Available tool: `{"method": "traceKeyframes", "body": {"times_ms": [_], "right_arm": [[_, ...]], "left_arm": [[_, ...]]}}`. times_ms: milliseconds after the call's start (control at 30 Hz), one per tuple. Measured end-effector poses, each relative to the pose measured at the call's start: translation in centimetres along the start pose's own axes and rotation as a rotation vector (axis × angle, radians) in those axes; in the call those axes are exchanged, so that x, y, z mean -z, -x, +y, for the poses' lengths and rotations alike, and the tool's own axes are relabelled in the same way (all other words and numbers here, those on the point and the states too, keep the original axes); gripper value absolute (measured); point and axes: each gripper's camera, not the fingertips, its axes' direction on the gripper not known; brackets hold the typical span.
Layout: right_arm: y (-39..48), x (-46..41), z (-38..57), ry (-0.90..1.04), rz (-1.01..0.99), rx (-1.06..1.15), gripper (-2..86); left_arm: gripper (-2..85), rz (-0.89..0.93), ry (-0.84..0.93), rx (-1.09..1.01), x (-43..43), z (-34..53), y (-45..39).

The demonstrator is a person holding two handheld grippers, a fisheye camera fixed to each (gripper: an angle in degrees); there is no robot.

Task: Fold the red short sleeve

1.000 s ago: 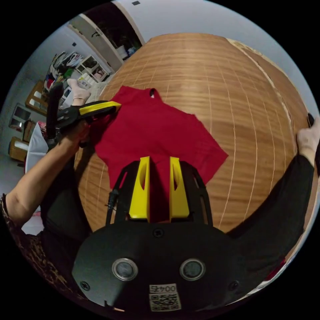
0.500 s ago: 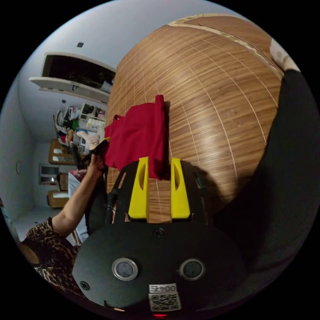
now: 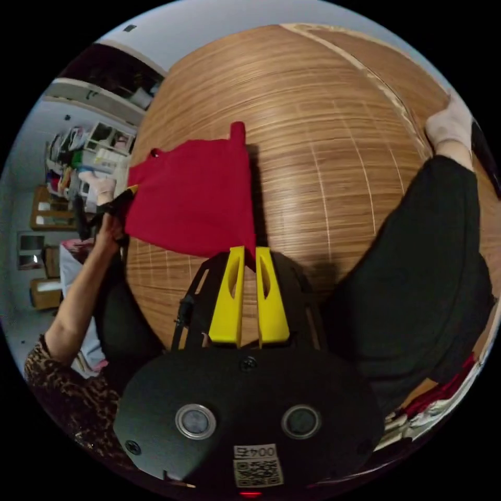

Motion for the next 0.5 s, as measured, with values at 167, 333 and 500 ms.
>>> {"method": "traceKeyframes", "body": {"times_ms": [167,333,500], "right_arm": [[0.2,-0.1,-0.8,0.053,0.092,-0.006,7.7],[1.5,2.9,-0.5,-0.101,0.185,0.066,9.9],[5.1,2.9,-2.4,-0.307,0.078,0.359,10.2]], "left_arm": [[0.7,0.012,-0.001,0.007,-0.1,-0.7,0.7],[0.8,0.002,-0.003,0.004,-0.3,-1.3,0.8],[0.8,-0.004,-0.004,0.004,-0.7,-1.8,0.7]]}}
